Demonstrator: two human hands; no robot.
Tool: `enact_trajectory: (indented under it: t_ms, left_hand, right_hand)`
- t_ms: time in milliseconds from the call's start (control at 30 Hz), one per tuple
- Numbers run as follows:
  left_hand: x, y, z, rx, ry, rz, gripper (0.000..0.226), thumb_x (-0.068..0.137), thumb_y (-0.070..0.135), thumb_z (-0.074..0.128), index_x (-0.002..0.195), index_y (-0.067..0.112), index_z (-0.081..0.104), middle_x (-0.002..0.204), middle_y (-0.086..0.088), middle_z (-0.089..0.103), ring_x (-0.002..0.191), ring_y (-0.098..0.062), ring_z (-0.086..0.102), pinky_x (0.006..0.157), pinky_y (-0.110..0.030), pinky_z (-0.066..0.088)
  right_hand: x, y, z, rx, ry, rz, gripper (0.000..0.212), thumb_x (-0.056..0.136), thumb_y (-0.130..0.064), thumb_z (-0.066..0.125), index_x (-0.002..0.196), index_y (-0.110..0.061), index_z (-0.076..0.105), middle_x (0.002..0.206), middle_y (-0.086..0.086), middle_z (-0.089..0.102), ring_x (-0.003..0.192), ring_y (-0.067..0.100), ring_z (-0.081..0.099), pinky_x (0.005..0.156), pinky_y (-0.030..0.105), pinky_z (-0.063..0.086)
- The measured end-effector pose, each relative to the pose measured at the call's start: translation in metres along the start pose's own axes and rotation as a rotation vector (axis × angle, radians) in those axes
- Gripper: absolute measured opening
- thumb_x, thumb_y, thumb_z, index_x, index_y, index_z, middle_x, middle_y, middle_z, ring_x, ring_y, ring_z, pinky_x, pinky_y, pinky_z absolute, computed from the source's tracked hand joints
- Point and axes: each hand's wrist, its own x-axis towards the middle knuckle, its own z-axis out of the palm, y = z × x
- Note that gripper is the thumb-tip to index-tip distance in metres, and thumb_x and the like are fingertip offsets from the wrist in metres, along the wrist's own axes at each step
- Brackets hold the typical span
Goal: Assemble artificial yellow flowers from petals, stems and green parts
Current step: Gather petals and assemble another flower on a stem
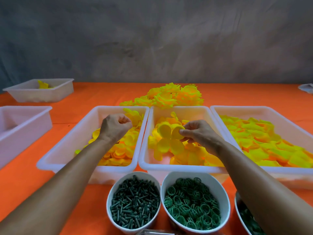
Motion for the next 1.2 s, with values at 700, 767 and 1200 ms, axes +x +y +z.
enact_trajectory:
  t_ms: [700, 767, 1200]
  left_hand:
    - [0.002, 0.053, 0.067, -0.351, -0.429, 0.197, 0.008, 0.079, -0.001, 0.072, 0.079, 0.005, 0.067, 0.064, -0.006, 0.062, 0.054, -0.011, 0.054, 0.053, -0.026, 0.046]
    - [0.0, 0.048, 0.067, -0.487, -0.41, 0.137, 0.015, 0.08, -0.002, 0.069, 0.075, 0.01, 0.064, 0.056, 0.003, 0.064, 0.047, -0.006, 0.055, 0.045, -0.019, 0.044]
    - [-0.003, 0.046, 0.067, -0.64, -0.332, 0.097, 0.014, 0.082, -0.003, 0.066, 0.077, 0.009, 0.063, 0.059, 0.004, 0.068, 0.049, -0.007, 0.06, 0.045, -0.02, 0.049]
  right_hand:
    - [0.005, 0.002, -0.004, 0.206, 0.143, 0.013, 0.006, 0.087, -0.016, 0.065, 0.082, -0.014, 0.067, 0.076, 0.005, 0.068, 0.067, 0.014, 0.063, 0.058, 0.021, 0.051]
    - [0.006, 0.003, -0.004, 0.196, 0.092, 0.025, 0.008, 0.089, -0.018, 0.063, 0.085, -0.014, 0.068, 0.078, 0.005, 0.067, 0.071, 0.017, 0.062, 0.062, 0.027, 0.05]
    - [0.0, -0.001, -0.005, 0.29, 0.133, -0.035, 0.021, 0.083, -0.032, 0.067, 0.08, -0.012, 0.072, 0.075, 0.005, 0.072, 0.065, 0.013, 0.067, 0.054, 0.025, 0.051]
